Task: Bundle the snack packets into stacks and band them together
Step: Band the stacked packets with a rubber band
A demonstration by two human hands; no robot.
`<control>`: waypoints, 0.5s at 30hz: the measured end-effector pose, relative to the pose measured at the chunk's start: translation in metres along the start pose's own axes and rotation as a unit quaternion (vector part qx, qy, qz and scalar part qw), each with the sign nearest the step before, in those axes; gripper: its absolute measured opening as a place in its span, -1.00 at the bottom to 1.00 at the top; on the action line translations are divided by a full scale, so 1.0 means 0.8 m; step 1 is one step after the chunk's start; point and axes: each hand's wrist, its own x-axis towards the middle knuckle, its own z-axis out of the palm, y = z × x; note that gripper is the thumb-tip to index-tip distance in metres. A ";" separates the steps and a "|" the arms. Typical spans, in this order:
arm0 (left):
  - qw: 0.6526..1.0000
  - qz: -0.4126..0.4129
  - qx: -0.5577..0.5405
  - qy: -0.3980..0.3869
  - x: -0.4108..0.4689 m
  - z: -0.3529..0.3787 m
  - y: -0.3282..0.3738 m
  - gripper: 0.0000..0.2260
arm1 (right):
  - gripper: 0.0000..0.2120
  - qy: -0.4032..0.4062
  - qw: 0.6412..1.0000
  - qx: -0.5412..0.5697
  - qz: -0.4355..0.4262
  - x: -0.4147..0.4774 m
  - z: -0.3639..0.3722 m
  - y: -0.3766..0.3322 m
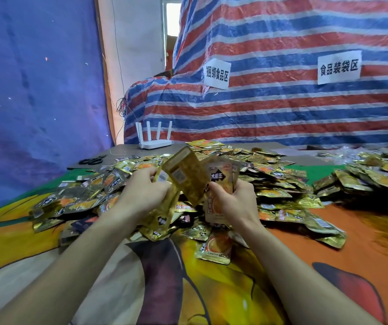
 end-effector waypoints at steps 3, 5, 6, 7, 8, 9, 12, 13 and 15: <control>0.985 -0.043 -0.168 0.003 0.003 0.027 0.004 -0.80 | -0.78 0.037 0.998 0.035 0.025 0.004 -0.001 0.002; 0.954 -0.104 -0.280 0.000 0.009 0.043 -0.002 -0.81 | -0.79 0.056 0.995 0.070 0.050 0.007 -0.001 0.005; 0.937 -0.127 -0.324 -0.012 0.010 0.051 -0.004 -0.86 | -0.81 0.062 0.992 0.090 0.065 0.008 -0.001 0.006; 0.925 -0.140 -0.352 -0.018 0.010 0.059 -0.004 -0.91 | -0.82 0.065 0.989 0.106 0.079 0.008 -0.001 0.006; 0.917 -0.148 -0.369 -0.009 0.011 0.067 -0.003 -0.92 | -0.83 0.063 0.987 0.116 0.088 0.009 -0.001 0.007; 0.915 -0.149 -0.375 0.016 0.012 0.075 -0.002 -0.88 | -0.83 0.056 0.987 0.120 0.093 0.008 -0.001 0.007; 0.931 -0.107 -0.338 0.092 0.014 0.094 0.005 -0.87 | -0.88 0.007 0.992 0.104 0.065 0.003 0.003 0.005; 0.938 -0.094 -0.321 0.095 0.012 0.097 0.008 -0.83 | -0.91 -0.013 0.994 0.096 0.051 0.000 0.005 0.004; 0.954 -0.073 -0.280 0.080 0.012 0.101 0.009 -0.56 | -0.95 -0.044 0.994 0.098 0.030 -0.004 0.007 0.002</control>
